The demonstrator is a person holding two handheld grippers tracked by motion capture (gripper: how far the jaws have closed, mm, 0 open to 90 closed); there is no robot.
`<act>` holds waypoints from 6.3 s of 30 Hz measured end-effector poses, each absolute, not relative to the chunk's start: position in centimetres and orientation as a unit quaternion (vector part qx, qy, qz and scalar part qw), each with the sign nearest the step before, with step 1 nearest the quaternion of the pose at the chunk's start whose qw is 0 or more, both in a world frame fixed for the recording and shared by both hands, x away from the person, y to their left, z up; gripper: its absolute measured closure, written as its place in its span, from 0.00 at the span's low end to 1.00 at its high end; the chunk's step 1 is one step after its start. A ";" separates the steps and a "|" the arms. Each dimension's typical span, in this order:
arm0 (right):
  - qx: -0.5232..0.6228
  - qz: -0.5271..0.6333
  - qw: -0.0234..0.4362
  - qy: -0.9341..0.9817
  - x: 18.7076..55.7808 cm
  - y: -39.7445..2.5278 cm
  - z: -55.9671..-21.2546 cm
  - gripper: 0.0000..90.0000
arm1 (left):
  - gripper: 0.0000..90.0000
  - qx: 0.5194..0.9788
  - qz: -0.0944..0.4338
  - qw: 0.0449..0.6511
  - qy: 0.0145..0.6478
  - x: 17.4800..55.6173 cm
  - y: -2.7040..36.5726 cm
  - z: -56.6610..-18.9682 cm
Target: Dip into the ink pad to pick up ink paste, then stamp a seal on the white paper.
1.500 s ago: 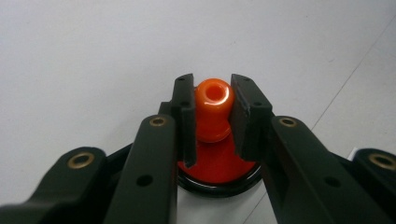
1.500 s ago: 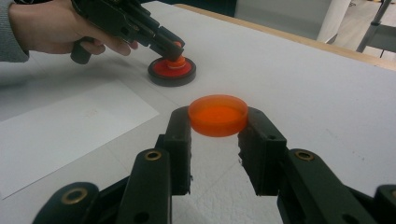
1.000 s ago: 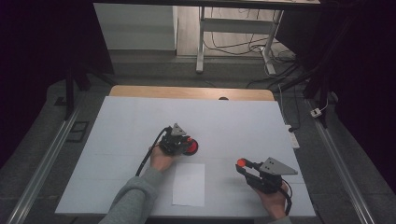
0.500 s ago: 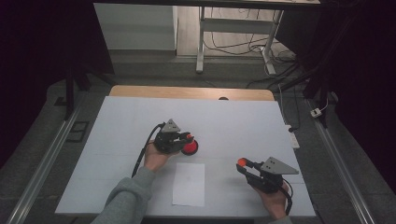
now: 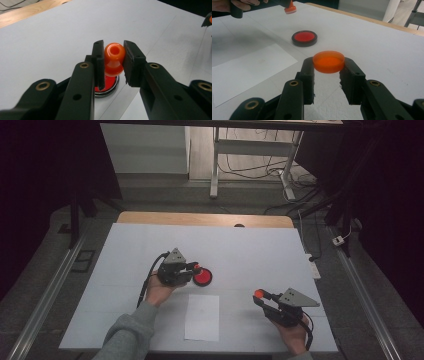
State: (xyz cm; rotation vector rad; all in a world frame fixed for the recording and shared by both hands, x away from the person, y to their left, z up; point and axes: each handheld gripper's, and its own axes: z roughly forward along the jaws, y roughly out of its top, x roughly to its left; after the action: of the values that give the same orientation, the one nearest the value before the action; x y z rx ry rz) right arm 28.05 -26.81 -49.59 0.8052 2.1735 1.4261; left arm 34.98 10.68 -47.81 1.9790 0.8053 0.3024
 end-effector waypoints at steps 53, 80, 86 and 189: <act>0.290 0.510 0.206 0.783 28.2 -26.8 -49.8 0.72 | 0.80 0.831 0.086 0.479 0.268 28.9 11.6 -48.1; 0.287 0.511 0.205 0.784 28.1 -26.8 -49.7 0.72 | 0.80 0.840 0.064 0.476 0.254 27.3 10.7 -49.2; 0.287 0.511 0.206 0.784 28.1 -26.7 -49.7 0.72 | 0.80 0.843 0.061 0.470 0.255 27.2 10.5 -49.7; 0.284 0.511 0.209 0.784 28.0 -26.7 -49.5 0.72 | 0.81 0.885 0.108 0.385 0.238 26.9 7.1 -53.3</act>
State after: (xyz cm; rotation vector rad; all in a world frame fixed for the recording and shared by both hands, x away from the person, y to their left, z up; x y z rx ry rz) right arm 28.00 -26.70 -49.54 0.7904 2.1811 1.4202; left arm 26.90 7.08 -53.27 2.2559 0.6060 0.2758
